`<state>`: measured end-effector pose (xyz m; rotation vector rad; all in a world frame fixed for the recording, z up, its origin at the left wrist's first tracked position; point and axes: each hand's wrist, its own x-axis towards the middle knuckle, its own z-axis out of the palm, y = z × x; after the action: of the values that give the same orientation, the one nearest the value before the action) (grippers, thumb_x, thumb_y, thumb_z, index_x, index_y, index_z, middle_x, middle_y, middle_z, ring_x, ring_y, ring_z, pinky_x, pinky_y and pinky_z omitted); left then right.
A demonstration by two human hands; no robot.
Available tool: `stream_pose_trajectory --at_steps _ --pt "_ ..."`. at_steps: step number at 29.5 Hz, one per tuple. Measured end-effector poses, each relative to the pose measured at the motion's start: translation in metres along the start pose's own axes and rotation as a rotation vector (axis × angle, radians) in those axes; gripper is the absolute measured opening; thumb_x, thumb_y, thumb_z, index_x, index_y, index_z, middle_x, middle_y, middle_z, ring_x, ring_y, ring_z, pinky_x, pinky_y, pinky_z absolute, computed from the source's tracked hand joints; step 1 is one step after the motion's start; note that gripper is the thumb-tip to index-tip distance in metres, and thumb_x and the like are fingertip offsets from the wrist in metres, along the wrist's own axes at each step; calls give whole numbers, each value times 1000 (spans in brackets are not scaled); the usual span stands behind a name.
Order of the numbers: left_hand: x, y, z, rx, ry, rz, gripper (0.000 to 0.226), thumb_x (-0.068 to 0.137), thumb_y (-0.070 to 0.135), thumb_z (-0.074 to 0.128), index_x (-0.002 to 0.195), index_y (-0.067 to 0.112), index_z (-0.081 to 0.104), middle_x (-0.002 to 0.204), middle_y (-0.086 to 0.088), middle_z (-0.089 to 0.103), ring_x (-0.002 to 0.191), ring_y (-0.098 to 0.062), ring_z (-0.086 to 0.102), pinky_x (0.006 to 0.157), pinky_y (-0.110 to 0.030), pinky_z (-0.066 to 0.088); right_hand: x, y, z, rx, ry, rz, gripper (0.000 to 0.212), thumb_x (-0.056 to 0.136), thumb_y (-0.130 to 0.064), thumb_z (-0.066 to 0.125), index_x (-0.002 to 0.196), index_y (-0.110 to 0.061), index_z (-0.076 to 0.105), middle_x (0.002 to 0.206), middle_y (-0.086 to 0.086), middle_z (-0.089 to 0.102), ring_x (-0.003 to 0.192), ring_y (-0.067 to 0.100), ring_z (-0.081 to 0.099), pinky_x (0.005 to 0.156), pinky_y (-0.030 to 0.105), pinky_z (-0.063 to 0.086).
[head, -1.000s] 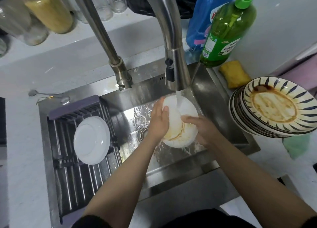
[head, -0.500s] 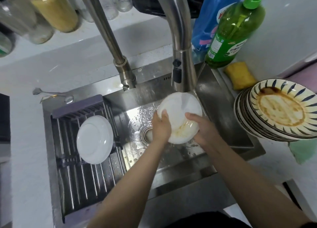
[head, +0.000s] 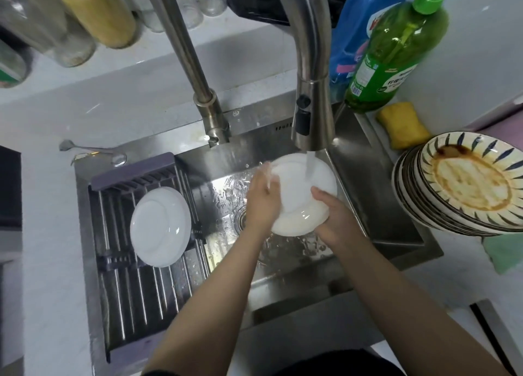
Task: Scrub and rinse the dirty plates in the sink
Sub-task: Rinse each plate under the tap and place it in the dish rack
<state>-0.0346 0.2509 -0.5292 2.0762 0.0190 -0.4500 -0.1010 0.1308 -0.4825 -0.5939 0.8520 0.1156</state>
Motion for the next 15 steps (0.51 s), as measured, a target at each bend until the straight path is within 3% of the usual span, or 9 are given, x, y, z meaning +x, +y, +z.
stream_pose_trajectory --at_steps 3,5,7,9,11,13,15 --pt "-13 -2 10 188 19 118 54 98 36 28 150 22 28 156 0 29 144 -19 21 117 -36 19 4 -2 -2 -27 -15 -18 57 75 -14 68 129 -2 55 126 22 59 119 38 55 103 55 40" --pt "-7 -6 6 93 -4 77 55 95 44 26 145 22 37 148 -4 40 137 -24 35 112 -40 32 5 -1 -9 -56 -45 6 49 77 -12 65 125 -3 57 123 19 62 115 37 58 100 53 43" --pt "0 -3 -6 33 -60 -82 57 95 59 28 132 21 50 128 -4 58 118 -26 55 95 -37 46 3 0 -14 -76 -53 29 44 76 -13 62 119 -3 61 115 17 66 110 34 60 96 48 47" --pt "5 1 -19 -57 -122 -280 58 91 63 45 122 16 56 107 -2 67 96 -22 65 76 -29 50 2 -3 -21 -100 -62 44 45 72 -17 68 114 -2 62 113 18 67 110 34 60 96 47 47" --pt "8 2 -30 -342 -196 -466 67 77 57 71 118 5 60 97 -6 72 84 -23 70 67 -30 56 1 -11 -28 -121 -89 91 69 51 -23 88 112 -3 64 113 18 67 106 32 63 90 45 52" --pt "7 -3 -42 -578 -351 -544 79 66 50 82 124 2 59 106 -14 72 94 -30 70 78 -42 58 1 -20 -30 -184 -118 132 87 33 -27 95 111 -3 65 110 18 69 98 30 67 77 42 58" --pt "0 -8 -50 -738 -534 -548 79 66 44 83 130 7 56 121 -17 66 110 -32 64 89 -49 54 4 -29 -28 -292 -114 123 66 55 -30 87 110 -3 65 101 15 71 89 28 70 69 36 59"
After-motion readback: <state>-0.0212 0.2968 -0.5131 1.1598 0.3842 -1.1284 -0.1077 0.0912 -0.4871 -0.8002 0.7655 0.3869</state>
